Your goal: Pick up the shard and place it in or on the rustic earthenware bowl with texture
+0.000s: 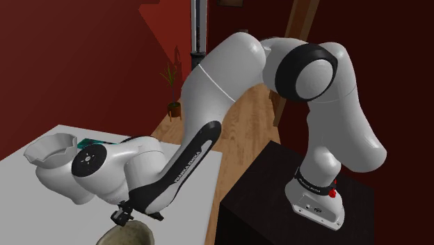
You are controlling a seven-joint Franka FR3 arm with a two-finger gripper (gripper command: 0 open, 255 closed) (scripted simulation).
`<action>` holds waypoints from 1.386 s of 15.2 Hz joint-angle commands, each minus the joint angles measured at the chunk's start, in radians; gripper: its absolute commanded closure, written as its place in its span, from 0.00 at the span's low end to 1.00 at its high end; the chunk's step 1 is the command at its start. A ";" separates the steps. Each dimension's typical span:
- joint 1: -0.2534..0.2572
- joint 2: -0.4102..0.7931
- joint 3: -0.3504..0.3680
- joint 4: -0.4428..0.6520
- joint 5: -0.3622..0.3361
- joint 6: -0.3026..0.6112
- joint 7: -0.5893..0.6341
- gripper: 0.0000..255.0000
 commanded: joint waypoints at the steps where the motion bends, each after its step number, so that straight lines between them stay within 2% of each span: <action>1: 0.014 0.021 -0.016 0.006 -0.008 0.017 0.056 0.00; 6: 0.011 0.062 -0.028 0.009 -0.022 0.056 0.064 0.00; 13: 0.011 0.062 -0.028 0.009 -0.022 0.056 0.064 0.00; 14: 0.011 0.062 -0.028 0.008 -0.022 0.057 0.063 1.00; 21: 0.011 0.064 -0.028 0.010 -0.022 0.056 0.063 1.00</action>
